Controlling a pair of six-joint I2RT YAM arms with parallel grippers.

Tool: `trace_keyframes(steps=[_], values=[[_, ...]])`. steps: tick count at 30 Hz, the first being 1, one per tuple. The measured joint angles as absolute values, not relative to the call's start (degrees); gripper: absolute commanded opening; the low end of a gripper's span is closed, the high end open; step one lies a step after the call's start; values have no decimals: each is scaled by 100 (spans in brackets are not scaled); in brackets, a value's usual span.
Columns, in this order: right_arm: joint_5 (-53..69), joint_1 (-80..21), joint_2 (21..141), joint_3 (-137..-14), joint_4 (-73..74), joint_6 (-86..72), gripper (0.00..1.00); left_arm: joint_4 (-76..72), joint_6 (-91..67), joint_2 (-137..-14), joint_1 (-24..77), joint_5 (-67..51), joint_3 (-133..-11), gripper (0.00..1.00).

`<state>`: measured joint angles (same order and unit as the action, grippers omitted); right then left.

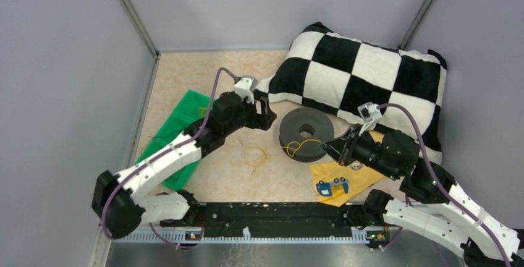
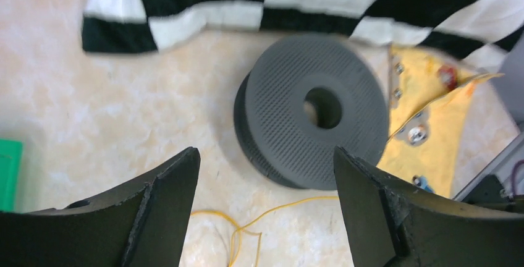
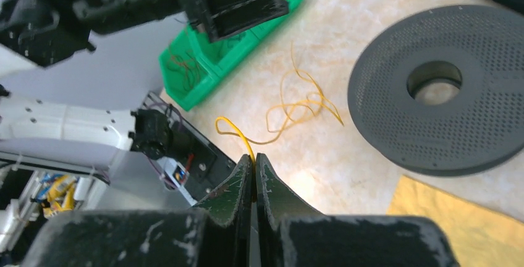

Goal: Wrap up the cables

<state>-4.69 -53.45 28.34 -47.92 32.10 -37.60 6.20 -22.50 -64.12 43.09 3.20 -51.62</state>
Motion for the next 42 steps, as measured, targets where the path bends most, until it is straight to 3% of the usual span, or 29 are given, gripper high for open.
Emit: trace_keyframes(steps=[10,16,22,28,32,33,37,42], values=[[-561,-5345,2630,-4858,4077,-3645,0,819,-2703,-8991,3531,-1022,-5760,84],[-642,-5345,2453,-4890,4254,-3658,0,21,-3319,-9620,3249,-2445,-5717,77],[-655,-5345,2434,-4893,4292,-3662,0,-1177,-4123,-10088,2952,-3441,-5382,61],[-646,-5345,2445,-4893,4289,-3688,0,-1481,-4482,-10368,3144,-3745,-5354,50],[-635,-5345,2451,-4893,4283,-3732,0,-1675,-4598,-10366,3249,-3800,-5354,6],[-633,-5345,2458,-4893,4278,-3752,0,-1684,-4635,-10366,3269,-3817,-5356,0],[-615,-5345,2510,-4893,4246,-3787,0,-1623,-4742,-10226,3293,-3986,-5520,0],[-569,-5345,2530,-4893,4156,-3841,0,-414,-3872,-9454,3544,-3363,-6261,0]])
